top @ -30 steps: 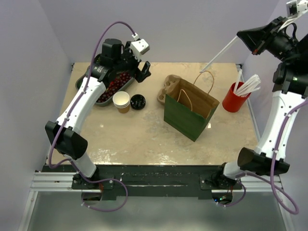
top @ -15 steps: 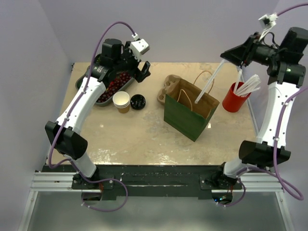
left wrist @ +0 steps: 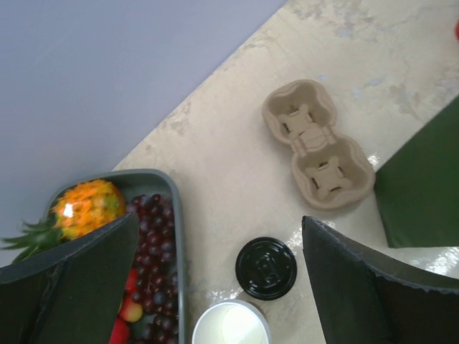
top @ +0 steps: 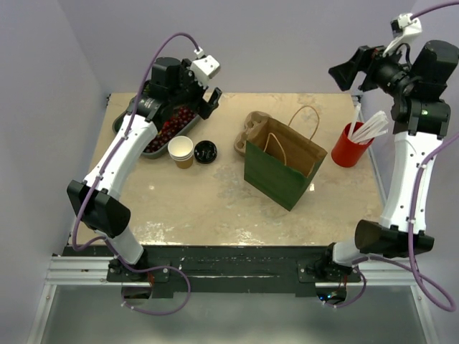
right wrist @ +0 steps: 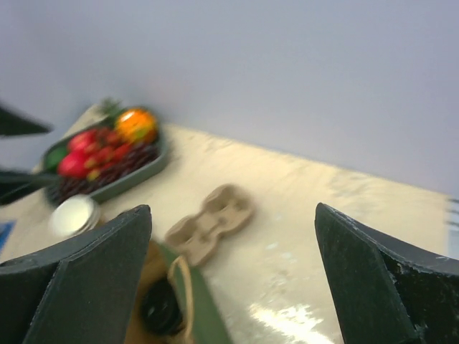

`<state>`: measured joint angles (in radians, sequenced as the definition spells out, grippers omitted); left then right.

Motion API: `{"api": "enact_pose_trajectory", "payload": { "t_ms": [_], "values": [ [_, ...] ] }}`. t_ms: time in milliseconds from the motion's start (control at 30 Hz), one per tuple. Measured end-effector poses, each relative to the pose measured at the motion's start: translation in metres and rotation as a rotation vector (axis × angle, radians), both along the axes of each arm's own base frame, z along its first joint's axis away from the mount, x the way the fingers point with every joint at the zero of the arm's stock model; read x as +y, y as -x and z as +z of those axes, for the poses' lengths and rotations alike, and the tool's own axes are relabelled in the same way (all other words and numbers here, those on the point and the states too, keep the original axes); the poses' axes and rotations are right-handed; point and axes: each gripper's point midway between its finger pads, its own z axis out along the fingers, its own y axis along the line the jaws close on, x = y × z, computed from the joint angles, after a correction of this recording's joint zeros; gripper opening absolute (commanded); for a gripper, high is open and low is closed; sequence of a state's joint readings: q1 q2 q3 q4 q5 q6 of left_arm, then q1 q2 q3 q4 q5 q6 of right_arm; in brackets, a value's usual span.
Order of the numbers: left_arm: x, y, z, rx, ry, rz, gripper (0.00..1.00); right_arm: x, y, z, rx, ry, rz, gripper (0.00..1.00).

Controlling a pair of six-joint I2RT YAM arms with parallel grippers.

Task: Pack the takeout coffee

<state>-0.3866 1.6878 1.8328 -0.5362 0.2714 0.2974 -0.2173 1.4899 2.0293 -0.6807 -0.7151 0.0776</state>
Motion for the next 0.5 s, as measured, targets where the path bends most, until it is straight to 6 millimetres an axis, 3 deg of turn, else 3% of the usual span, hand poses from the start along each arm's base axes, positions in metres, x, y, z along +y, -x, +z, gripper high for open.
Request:
{"api": "enact_pose_trajectory", "payload": {
  "t_ms": [133, 233, 400, 500],
  "values": [
    [0.024, -0.013, 0.007, -0.027, -0.006, 0.122, 1.0, -0.038, -0.014, 0.025, -0.085, 0.039, -0.242, 0.99],
    [0.059, -0.03, 0.022, -0.062, 0.03, 0.25, 1.0, -0.068, -0.03, 0.03, -0.097, 0.064, -0.401, 0.99],
    [0.135, -0.053, 0.053, -0.132, 0.102, 0.469, 1.0, -0.106, -0.042, -0.002, -0.027, 0.14, -0.58, 0.99],
    [0.163, -0.057, 0.068, -0.171, 0.126, 0.55, 1.0, -0.114, -0.037, -0.019, 0.011, 0.183, -0.614, 0.99]
  ]
}}
